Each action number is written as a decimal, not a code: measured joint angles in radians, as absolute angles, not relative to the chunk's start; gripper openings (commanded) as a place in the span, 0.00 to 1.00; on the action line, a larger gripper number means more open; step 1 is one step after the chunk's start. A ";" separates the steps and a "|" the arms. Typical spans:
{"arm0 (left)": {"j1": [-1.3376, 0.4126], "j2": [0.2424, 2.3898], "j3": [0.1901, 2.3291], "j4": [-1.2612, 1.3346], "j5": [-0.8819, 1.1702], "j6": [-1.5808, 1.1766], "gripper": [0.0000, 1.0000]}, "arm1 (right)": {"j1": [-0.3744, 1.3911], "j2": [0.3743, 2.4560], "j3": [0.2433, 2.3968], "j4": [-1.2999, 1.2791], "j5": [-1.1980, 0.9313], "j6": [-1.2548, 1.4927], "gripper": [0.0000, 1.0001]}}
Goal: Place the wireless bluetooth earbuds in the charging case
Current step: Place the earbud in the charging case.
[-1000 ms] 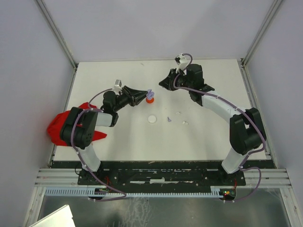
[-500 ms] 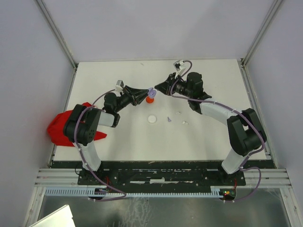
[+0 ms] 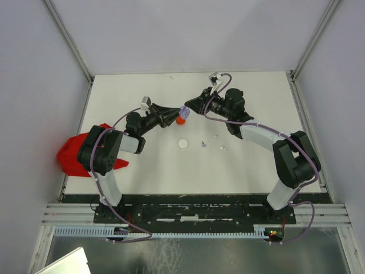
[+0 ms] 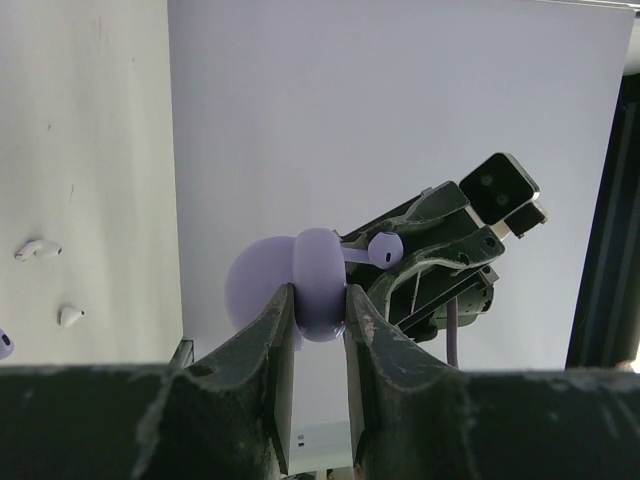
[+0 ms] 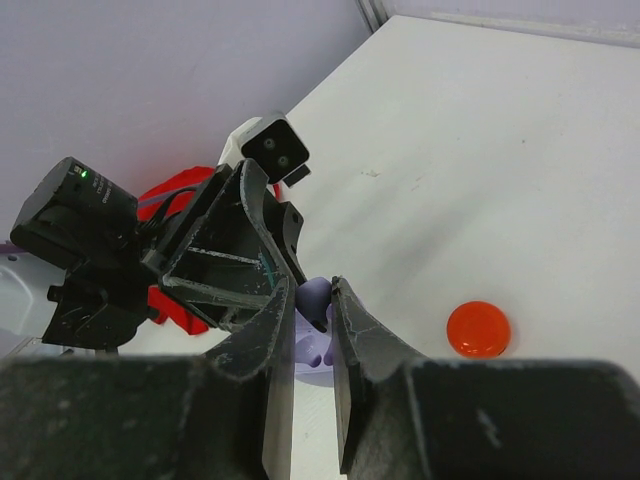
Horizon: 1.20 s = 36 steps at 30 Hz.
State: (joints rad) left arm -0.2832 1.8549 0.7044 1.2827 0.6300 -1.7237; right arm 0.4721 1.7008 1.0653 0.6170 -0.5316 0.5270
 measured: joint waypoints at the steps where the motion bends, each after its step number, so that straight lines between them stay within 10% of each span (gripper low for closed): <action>1: -0.284 1.856 0.705 1.286 0.630 -1.726 0.03 | 0.474 1.701 1.065 0.620 -0.532 0.527 0.03; 36: -0.284 1.880 0.710 1.320 0.629 -1.739 0.03 | 0.498 1.700 1.020 0.641 -0.519 0.532 0.03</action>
State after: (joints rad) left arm -0.2840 1.8801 0.7097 1.3201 0.6289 -1.7386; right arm 0.4976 1.7004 1.0203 0.6411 -0.5186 0.5316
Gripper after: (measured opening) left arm 0.295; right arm 0.230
